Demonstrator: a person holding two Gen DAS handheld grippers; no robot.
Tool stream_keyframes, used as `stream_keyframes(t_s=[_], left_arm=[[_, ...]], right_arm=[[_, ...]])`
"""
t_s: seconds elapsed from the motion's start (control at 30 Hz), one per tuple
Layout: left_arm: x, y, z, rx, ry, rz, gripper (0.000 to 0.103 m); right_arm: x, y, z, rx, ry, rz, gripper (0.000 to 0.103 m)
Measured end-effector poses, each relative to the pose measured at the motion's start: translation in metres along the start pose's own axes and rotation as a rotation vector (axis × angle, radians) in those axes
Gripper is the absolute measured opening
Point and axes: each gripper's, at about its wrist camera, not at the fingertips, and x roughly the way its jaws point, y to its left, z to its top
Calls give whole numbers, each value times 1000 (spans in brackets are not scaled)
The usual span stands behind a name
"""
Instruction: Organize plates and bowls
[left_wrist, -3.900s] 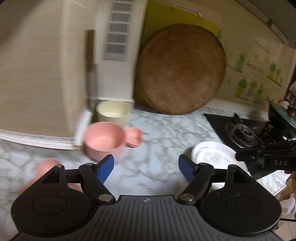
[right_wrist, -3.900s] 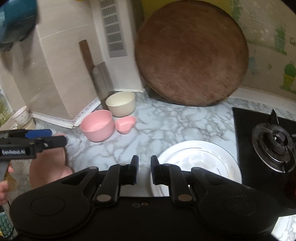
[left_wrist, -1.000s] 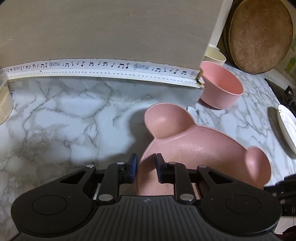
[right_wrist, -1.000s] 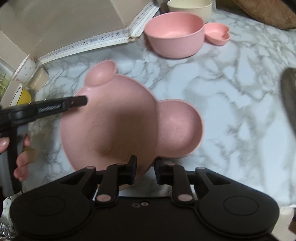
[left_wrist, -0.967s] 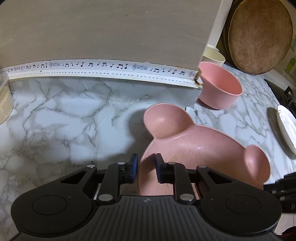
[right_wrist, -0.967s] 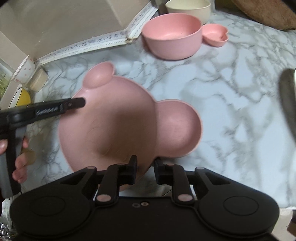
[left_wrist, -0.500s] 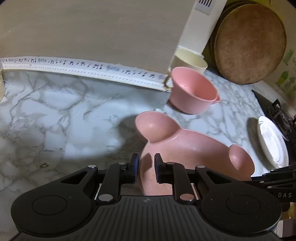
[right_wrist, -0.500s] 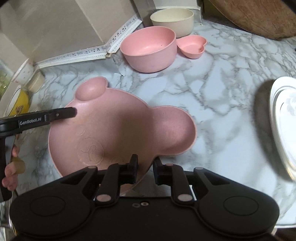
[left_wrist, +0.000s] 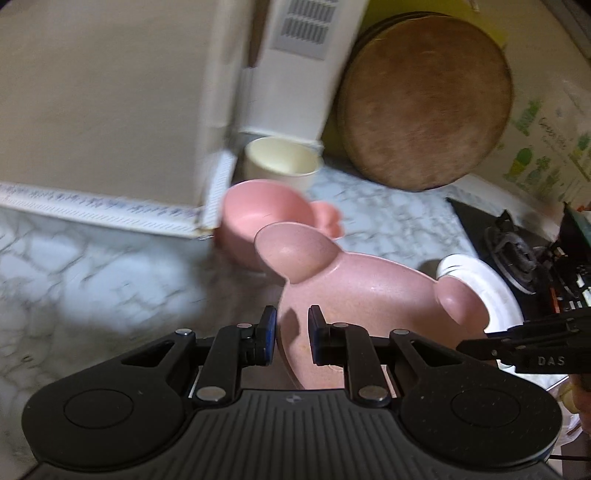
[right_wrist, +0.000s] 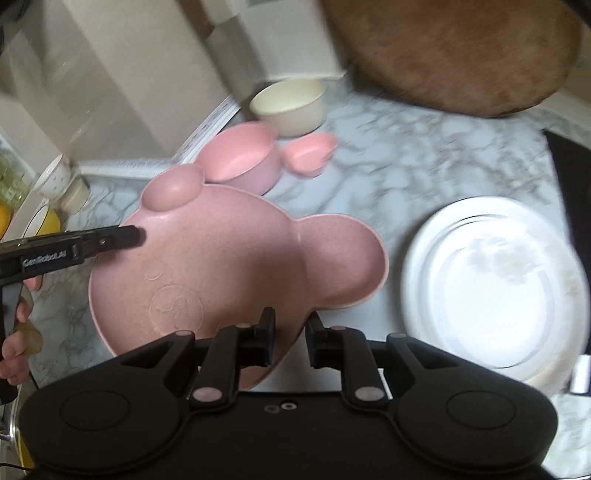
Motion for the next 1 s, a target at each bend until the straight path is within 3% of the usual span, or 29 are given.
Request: stream_keyframes(t_s=[0.5, 1.0], left_arm=[[42, -110, 20, 86, -8, -111, 17], [102, -184, 16, 172, 33, -134, 17]], right_arm=[[-54, -105, -2, 103, -82, -101, 19], [-62, -182, -10, 151, -84, -204, 19]])
